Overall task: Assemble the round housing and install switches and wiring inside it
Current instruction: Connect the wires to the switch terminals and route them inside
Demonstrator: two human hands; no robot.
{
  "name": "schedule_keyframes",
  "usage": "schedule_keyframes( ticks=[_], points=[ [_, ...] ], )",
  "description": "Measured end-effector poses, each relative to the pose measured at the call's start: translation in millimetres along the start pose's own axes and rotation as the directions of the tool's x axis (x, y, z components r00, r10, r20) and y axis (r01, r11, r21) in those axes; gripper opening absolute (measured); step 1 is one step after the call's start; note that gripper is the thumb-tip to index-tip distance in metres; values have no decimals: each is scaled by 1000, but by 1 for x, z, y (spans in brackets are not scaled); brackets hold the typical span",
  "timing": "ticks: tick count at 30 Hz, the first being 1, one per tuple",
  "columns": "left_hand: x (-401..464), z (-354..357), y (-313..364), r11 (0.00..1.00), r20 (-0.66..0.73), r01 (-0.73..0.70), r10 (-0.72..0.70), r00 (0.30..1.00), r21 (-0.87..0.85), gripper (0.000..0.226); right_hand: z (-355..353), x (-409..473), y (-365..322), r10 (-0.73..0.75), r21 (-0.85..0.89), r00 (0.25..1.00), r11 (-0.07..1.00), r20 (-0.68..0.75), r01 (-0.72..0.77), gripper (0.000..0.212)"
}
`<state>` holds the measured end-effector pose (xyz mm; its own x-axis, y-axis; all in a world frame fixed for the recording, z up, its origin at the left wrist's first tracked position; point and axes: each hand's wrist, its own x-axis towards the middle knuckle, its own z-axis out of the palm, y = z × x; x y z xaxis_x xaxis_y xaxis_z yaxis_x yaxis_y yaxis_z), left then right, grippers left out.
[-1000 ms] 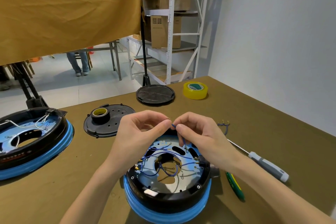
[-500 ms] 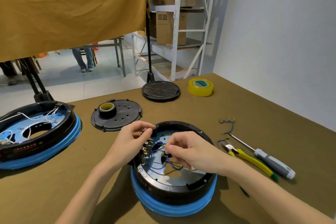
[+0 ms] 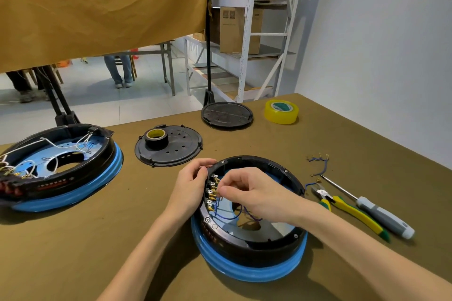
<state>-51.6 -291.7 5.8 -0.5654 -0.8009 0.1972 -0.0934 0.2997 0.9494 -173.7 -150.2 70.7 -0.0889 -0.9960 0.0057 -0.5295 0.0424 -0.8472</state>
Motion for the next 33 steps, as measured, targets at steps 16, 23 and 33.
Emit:
schedule_keyframes(
  ticks=[16,23,33],
  points=[
    [-5,3,5,997,-17,67,-67,998,-34,30,19,-14,0,-14,-257,1000,966,3,15,19],
    [-15,19,10,996,-101,90,-91,991,-16,31,30,-14,6,44,-458,969,875,-243,-155,22],
    [-19,22,14,993,-119,117,-119,986,-24,29,21,-14,7,190,-256,952,933,-242,-251,38]
  ],
)
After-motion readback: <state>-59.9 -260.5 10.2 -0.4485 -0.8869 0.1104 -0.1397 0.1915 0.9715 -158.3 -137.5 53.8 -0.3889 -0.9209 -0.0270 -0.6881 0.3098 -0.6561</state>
